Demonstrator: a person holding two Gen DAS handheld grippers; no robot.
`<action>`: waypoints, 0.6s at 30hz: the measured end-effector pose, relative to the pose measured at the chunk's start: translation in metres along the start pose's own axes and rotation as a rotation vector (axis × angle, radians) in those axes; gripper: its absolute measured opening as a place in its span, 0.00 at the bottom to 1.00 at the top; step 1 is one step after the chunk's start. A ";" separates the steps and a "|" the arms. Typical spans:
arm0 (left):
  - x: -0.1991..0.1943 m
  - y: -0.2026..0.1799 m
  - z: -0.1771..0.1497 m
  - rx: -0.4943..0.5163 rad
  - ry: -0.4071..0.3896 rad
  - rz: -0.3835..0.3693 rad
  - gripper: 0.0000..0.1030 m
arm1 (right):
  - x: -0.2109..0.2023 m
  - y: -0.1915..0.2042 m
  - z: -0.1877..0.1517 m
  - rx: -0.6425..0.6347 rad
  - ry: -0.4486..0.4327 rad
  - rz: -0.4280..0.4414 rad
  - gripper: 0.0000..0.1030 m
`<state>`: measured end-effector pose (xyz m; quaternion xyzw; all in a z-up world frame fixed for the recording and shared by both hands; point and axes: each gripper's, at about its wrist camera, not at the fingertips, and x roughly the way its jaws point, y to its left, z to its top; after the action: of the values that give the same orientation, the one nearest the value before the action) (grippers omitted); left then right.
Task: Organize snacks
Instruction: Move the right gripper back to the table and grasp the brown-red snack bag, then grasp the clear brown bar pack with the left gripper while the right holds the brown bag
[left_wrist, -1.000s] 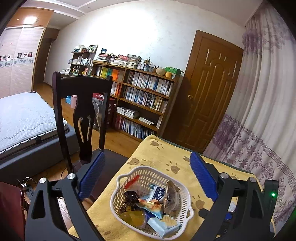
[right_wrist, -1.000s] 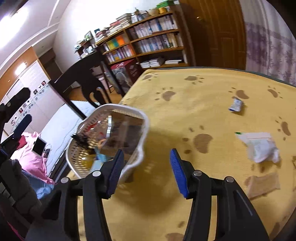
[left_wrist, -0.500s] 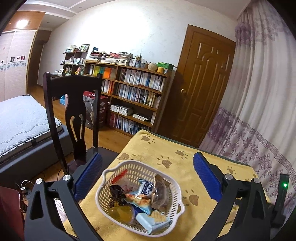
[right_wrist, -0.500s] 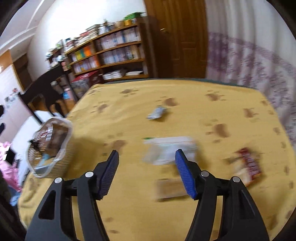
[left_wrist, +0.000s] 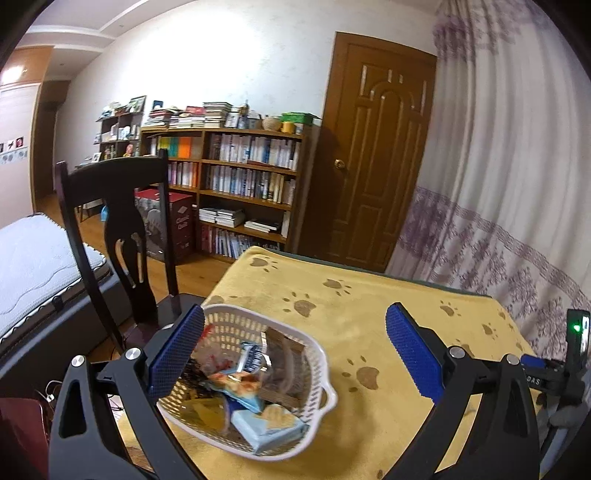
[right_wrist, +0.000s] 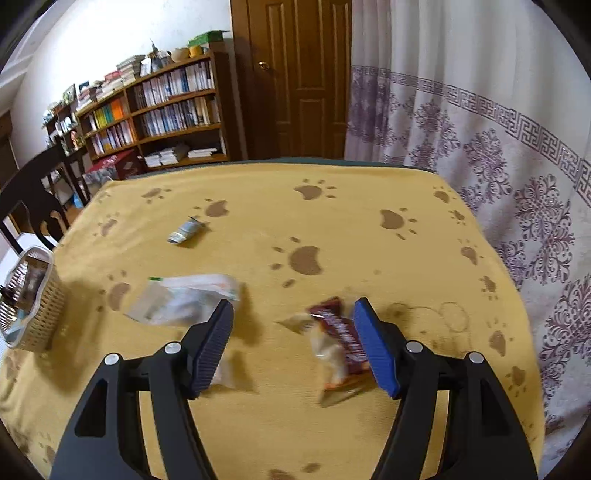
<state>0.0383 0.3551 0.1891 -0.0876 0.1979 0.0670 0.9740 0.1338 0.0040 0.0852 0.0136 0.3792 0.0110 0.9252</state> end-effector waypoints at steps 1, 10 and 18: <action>0.001 -0.005 -0.002 0.010 0.007 -0.011 0.97 | 0.003 -0.003 -0.001 -0.003 0.004 -0.011 0.66; 0.011 -0.040 -0.016 0.106 0.051 -0.079 0.97 | 0.045 -0.023 -0.011 -0.071 0.109 -0.055 0.74; 0.019 -0.052 -0.025 0.127 0.082 -0.103 0.97 | 0.076 -0.025 -0.016 -0.089 0.163 -0.066 0.74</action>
<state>0.0553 0.3014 0.1664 -0.0383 0.2367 0.0002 0.9708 0.1764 -0.0188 0.0197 -0.0410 0.4524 -0.0017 0.8909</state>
